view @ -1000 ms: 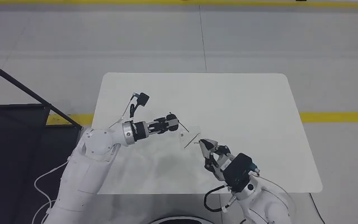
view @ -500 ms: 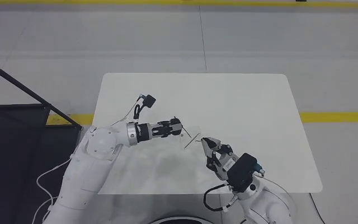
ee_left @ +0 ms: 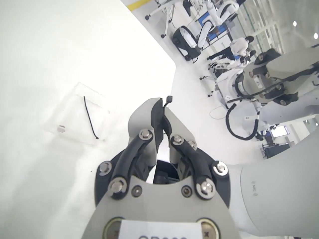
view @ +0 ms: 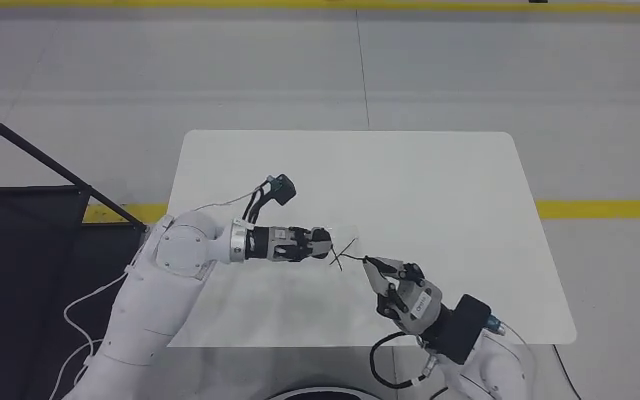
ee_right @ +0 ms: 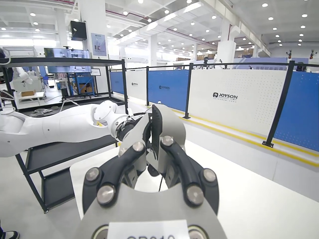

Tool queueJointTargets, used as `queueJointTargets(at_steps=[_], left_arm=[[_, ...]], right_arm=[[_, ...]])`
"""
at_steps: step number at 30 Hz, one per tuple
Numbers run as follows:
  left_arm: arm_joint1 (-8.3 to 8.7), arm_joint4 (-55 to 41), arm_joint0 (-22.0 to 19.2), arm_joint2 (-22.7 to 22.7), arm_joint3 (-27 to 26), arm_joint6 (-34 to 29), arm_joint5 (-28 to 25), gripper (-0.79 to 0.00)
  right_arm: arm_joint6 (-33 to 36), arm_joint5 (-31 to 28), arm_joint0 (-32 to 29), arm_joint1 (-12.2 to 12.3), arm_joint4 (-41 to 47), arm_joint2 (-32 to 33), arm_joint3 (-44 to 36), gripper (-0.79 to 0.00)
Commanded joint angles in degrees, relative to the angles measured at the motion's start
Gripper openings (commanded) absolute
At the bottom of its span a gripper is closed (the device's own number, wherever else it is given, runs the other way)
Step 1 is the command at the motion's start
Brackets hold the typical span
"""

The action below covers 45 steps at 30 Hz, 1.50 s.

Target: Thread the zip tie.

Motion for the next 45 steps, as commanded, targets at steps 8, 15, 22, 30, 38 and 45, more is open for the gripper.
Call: queueJointTargets(at_steps=[8, 15, 22, 30, 38, 45], left_arm=[[0.06, 0.32, -0.09, 0.06, -0.12, -0.19, 0.44, -0.785], [-0.01, -2.72, -1.50, 2.84, 1.38, -1.01, 1.04, -0.785], [0.18, -11.41, -5.25, 5.21, 6.07, -3.41, -2.27, -0.785], [1.09, -13.82, -7.56, 8.56, 8.64, -1.50, -4.18, -0.785], [1.41, -14.13, -8.10, 9.59, 9.43, -1.08, -4.60, -0.785], [1.41, -14.13, -8.10, 9.59, 9.43, -1.08, -4.60, -0.785]], right_arm=[[0.03, -1.05, 0.11, 0.12, -0.78, -0.01, -0.03, -0.785], [0.38, 0.73, 1.02, 0.14, -0.24, -0.69, 0.59, -0.785], [-1.69, 7.01, 1.53, -0.27, 4.22, -2.58, 3.83, -0.785], [-1.70, 12.07, 2.39, -0.81, 9.02, -5.50, 5.32, -0.785], [-1.41, 12.13, 2.61, -0.82, 9.14, -5.61, 5.31, -0.785], [-0.89, 15.89, 2.91, -1.03, 8.00, -6.93, 5.00, -0.785]])
